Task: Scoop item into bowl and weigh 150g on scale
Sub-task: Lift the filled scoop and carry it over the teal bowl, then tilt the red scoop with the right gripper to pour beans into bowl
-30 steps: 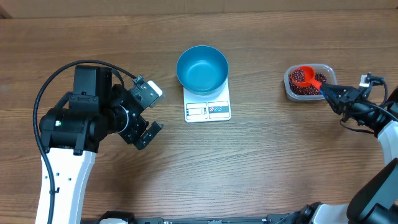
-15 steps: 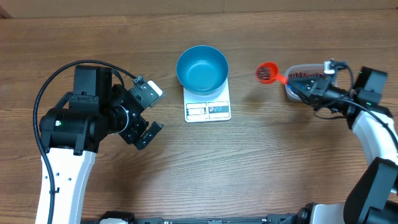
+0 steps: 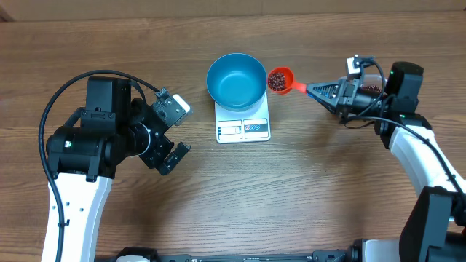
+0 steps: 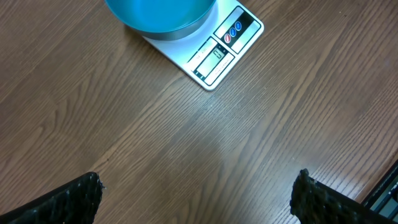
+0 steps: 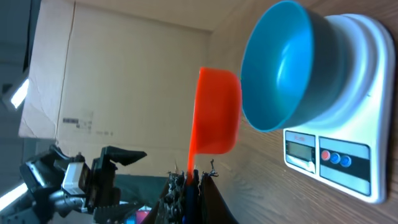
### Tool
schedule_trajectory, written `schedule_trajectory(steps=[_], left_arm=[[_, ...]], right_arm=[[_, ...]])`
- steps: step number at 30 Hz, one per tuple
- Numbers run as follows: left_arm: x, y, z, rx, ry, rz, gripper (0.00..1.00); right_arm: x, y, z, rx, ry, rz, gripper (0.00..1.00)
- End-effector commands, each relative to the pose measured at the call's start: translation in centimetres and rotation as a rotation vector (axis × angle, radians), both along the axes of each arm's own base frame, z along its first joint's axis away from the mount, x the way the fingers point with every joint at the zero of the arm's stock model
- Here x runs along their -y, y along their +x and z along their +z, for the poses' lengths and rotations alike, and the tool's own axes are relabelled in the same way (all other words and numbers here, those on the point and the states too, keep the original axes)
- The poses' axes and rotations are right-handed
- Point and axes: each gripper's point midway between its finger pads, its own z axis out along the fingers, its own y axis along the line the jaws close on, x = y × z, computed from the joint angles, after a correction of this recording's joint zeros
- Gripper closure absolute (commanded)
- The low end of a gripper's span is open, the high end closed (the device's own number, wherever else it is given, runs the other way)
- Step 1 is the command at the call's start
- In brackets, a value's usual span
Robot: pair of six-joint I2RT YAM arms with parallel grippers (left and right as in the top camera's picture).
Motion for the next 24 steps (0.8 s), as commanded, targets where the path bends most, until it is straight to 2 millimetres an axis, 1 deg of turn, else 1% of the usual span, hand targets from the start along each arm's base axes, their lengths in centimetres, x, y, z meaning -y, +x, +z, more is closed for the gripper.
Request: schedule_trajectory(steps=[1, 5, 12, 14, 18, 24], left_arm=[[-0.1, 0.0, -0.2, -0.01, -0.003, 0.013, 0.01], [-0.1, 0.0, -0.2, -0.01, -0.003, 0.013, 0.0], [-0.1, 0.0, -0.2, -0.01, -0.003, 0.013, 0.0], [-0.1, 0.0, -0.2, -0.01, -0.004, 0.012, 0.0], [-0.1, 0.0, -0.2, -0.01, -0.004, 0.012, 0.0], [-0.1, 0.0, -0.2, -0.01, -0.004, 0.012, 0.0]], right_arm=[[-0.7, 0.8, 0.8, 0.044, -0.02, -0.007, 0.96], [-1.5, 1.5, 1.2, 0.132, -0.059, -0.014, 0.96], [-3.3, 1.9, 0.5, 0.229, -0.144, -0.01, 0.97], [-4.3, 2.2, 0.1, 0.267, -0.191, -0.016, 0.96], [-5.4, 2.7, -0.7, 0.331, -0.28, -0.038, 0.96], [-5.7, 3.8, -2.4, 0.394, -0.447, -0.098, 0.96]])
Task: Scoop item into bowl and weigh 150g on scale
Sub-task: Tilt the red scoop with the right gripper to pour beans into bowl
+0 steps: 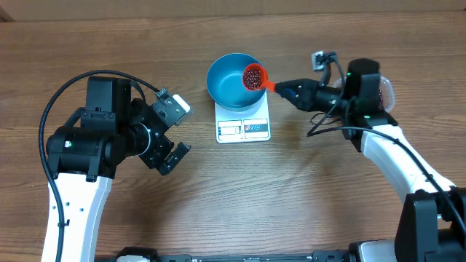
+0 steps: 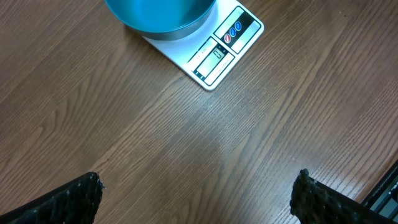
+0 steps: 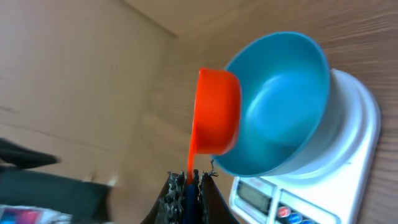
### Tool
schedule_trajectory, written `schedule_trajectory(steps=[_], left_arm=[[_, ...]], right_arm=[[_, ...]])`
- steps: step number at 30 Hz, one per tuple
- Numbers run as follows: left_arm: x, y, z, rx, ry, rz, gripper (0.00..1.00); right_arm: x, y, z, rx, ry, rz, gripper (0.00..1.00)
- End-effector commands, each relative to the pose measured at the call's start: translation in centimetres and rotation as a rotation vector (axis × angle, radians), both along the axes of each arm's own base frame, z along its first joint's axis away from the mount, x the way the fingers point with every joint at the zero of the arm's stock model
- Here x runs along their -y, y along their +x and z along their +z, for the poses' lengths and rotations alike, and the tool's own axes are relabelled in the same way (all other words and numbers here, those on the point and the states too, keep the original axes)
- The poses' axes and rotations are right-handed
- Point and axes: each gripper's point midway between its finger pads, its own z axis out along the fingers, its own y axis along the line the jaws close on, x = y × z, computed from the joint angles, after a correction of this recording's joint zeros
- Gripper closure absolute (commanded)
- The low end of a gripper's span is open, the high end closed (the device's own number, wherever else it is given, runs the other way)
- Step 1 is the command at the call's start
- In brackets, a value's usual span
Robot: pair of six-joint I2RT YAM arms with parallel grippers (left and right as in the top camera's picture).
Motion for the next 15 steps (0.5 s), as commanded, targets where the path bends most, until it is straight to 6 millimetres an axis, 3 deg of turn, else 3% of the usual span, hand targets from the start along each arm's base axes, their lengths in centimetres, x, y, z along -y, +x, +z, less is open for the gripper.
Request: schedule_trajectory(steps=[1, 15], left_arm=[[-0.11, 0.01, -0.21, -0.01, -0.003, 0.013, 0.0], [-0.05, -0.02, -0.22, -0.01, -0.004, 0.01, 0.0]], right_arm=[[0.83, 2.05, -0.44, 0.115, -0.142, -0.086, 0.96], [-0.03, 2.52, -1.4, 0.268, -0.332, -0.077, 0.96]])
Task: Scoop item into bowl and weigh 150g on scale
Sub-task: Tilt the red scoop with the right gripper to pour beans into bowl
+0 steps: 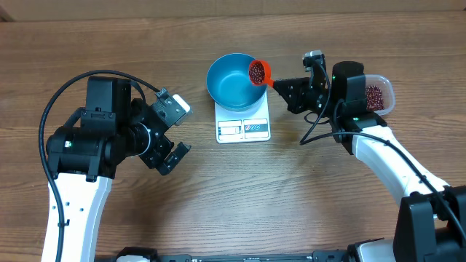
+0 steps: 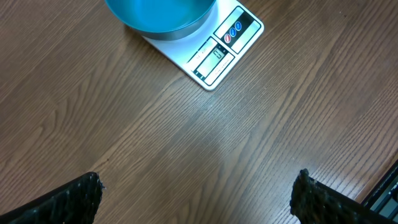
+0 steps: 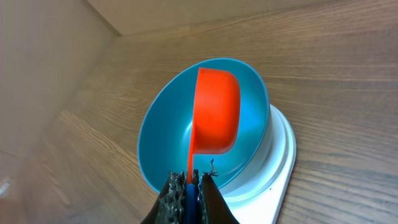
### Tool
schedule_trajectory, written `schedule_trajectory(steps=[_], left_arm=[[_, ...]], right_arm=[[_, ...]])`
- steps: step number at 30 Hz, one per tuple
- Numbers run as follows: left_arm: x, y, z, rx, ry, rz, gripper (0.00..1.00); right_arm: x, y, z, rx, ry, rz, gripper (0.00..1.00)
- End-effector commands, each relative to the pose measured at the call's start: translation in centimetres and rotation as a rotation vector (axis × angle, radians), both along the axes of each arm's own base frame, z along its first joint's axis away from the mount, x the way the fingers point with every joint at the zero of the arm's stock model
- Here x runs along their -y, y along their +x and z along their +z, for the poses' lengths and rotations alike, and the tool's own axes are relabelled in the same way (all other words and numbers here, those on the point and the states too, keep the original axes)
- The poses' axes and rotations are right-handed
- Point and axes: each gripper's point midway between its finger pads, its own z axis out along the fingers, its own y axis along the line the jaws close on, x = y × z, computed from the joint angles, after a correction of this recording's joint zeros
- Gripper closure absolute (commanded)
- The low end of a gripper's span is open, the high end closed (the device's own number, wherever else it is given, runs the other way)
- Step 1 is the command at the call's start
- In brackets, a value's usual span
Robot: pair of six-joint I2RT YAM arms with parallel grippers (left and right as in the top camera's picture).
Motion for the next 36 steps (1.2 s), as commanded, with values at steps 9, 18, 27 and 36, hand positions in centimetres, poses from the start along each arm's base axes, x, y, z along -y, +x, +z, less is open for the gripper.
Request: schedule_trajectory(steps=[9, 18, 27, 36], left_arm=[[-0.1, 0.0, -0.2, -0.01, -0.004, 0.013, 0.0], [-0.1, 0.0, -0.2, -0.01, -0.004, 0.013, 0.0], [0.0, 0.0, -0.2, -0.01, -0.004, 0.01, 0.0], [0.0, 0.0, -0.2, -0.01, -0.003, 0.009, 0.0]], right_arm=[[-2.0, 0.4, 0.2, 0.219, -0.23, 0.073, 0.96], [-2.1, 0.8, 0.2, 0.288, -0.322, 0.069, 0.96], [-2.8, 0.5, 0.2, 0.331, -0.359, 0.112, 0.96], [-3.3, 0.6, -0.1, 0.393, -0.467, 0.114, 0.96]])
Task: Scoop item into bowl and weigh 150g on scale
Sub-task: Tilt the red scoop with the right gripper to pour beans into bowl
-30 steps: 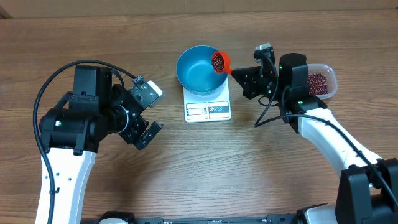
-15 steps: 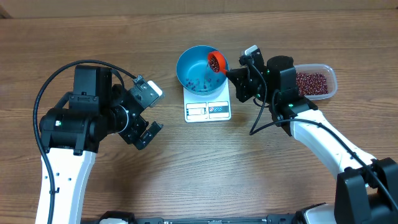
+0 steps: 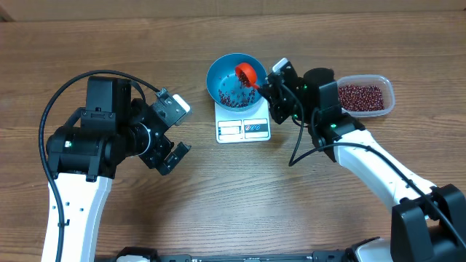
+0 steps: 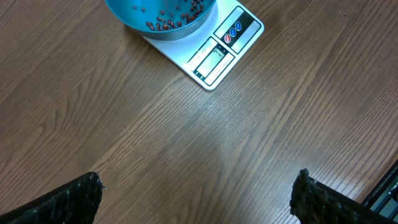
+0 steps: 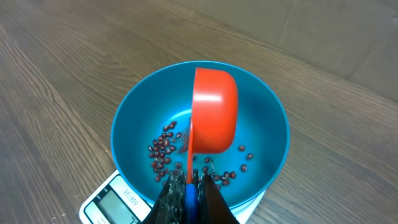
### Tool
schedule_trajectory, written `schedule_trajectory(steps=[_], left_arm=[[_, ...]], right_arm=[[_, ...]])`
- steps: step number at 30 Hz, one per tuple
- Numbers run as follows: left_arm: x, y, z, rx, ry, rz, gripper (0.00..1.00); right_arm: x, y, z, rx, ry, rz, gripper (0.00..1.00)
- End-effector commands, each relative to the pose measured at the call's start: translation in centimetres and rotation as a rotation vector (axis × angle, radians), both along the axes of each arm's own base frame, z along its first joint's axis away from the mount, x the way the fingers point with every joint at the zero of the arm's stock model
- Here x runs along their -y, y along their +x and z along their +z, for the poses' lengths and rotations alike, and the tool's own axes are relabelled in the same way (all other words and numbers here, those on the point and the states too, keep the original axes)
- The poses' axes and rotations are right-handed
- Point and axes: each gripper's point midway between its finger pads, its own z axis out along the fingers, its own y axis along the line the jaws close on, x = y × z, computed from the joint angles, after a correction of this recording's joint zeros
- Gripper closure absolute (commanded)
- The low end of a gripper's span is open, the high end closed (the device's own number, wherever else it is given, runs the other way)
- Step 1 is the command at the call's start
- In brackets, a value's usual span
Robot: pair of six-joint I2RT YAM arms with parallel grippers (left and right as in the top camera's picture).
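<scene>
A blue bowl (image 3: pixel 234 81) stands on a white scale (image 3: pixel 243 129) at the table's middle back. Red beans (image 5: pixel 163 149) lie scattered on the bowl's bottom. My right gripper (image 5: pixel 186 186) is shut on the handle of an orange scoop (image 5: pixel 214 111), which is turned over above the bowl, its underside facing the wrist camera. The scoop (image 3: pixel 246 73) sits over the bowl's right half in the overhead view. My left gripper (image 4: pixel 196 193) stands open over bare wood, left and in front of the scale (image 4: pixel 214 53), with nothing between its fingers.
A clear tub of red beans (image 3: pixel 362 96) stands at the back right, beyond my right arm. The scale's display (image 3: pixel 230 130) and buttons (image 3: pixel 255 127) face the front. A black cable loops over my left arm (image 3: pixel 80 156).
My right gripper has tipped the scoop over above the bowl. The beans that were in the scoop now lie in the bowl. The left arm has not moved.
My right gripper held the bean-filled scoop just right of the empty bowl. Then the scoop was over the bowl's right rim, then tilted at the rim. Now it is upended and beans are in the bowl. The left gripper stayed open throughout.
</scene>
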Motion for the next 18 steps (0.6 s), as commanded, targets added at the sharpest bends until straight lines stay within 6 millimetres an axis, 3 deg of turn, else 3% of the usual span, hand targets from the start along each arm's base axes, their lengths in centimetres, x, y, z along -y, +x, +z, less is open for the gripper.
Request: schedule_trajectory(steps=[1, 13, 18], left_arm=[[-0.01, -0.03, -0.22, -0.01, -0.003, 0.009, 0.01], [0.05, -0.04, -0.22, -0.01, -0.003, 0.006, 0.0], [0.06, -0.04, -0.24, -0.011, -0.003, 0.006, 0.0]], right_arm=[[0.86, 1.4, 0.79, 0.063, -0.053, -0.06, 0.96], [0.26, 1.35, 1.24, 0.082, -0.044, -0.047, 0.96], [1.04, 1.86, 1.11, 0.106, -0.09, -0.084, 0.96]])
